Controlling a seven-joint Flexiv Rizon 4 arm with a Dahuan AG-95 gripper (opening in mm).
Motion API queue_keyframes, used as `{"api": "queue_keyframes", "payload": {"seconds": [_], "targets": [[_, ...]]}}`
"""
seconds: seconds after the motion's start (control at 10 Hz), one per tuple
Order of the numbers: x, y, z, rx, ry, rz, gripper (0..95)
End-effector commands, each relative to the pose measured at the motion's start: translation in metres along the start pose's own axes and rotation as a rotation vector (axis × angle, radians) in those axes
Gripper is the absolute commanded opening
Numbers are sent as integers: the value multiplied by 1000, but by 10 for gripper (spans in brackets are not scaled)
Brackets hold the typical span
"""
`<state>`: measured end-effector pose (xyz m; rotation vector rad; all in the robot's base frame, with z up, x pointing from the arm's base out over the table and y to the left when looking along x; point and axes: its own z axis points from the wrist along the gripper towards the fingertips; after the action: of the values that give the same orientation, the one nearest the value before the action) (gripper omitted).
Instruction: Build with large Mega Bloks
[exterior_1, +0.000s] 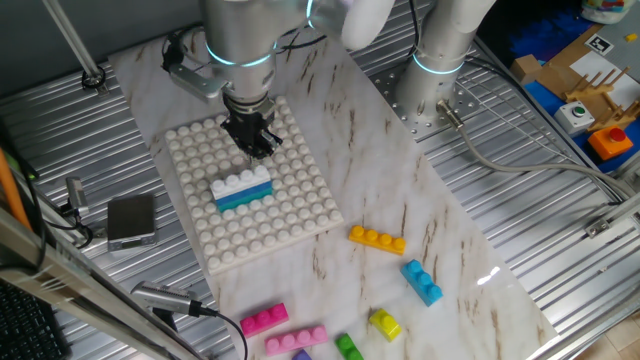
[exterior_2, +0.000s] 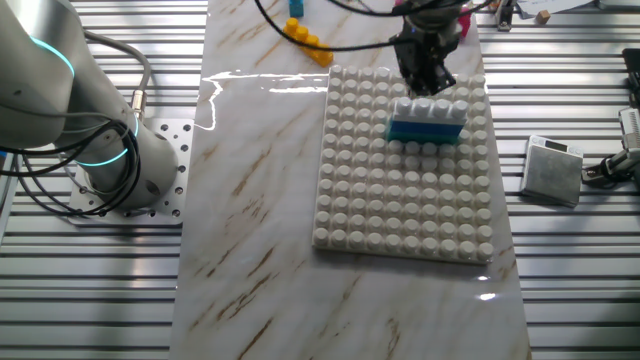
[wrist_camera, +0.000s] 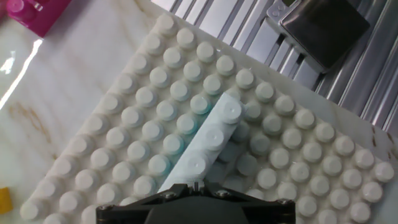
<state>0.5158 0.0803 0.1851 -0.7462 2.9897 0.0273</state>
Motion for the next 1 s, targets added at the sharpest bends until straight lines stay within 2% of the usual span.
{"api": "queue_keyframes", "payload": {"seconds": [0.1, 0.3, 0.4, 0.7, 1.0], "targets": [[-20, 12, -1, -15, -6, 8, 0], [-34, 17, 4, -14, -11, -3, 0], [-45, 22, 10, -26, -21, 6, 0], [-69, 39, 19, -29, -11, 42, 0], [-79, 62, 23, -30, 1, 73, 0]]}}
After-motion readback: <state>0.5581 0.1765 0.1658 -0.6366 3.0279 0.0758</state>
